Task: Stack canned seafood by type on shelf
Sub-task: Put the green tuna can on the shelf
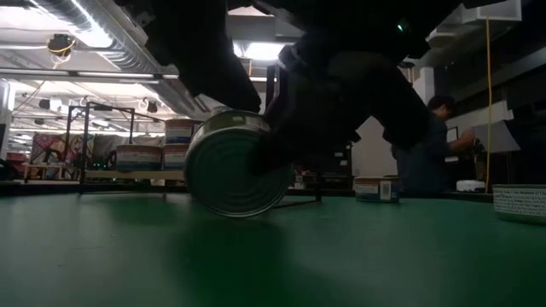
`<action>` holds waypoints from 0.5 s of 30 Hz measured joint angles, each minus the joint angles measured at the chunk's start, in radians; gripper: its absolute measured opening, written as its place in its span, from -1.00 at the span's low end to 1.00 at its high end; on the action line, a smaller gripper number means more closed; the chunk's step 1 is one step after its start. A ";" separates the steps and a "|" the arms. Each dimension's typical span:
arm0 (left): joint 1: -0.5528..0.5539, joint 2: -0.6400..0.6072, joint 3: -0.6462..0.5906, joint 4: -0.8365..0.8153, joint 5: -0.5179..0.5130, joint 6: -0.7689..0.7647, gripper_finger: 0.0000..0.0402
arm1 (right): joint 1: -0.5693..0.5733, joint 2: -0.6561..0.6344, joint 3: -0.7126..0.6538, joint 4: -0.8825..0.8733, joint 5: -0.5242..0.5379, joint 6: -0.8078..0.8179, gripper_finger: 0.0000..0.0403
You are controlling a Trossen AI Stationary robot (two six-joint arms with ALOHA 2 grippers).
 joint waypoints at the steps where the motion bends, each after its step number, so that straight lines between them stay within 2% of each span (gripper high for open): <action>1: 0.000 0.000 0.000 -0.001 0.000 0.014 -0.58 | 0.000 0.000 0.000 0.000 -0.005 0.028 -0.37; 8: 0.000 0.000 0.000 -0.036 -0.001 0.155 -0.09 | 0.000 0.000 0.001 -0.004 -0.021 0.207 -0.31; 15: -0.002 -0.002 0.002 -0.079 -0.008 0.187 0.14 | 0.000 0.000 0.001 0.004 -0.023 0.332 -0.32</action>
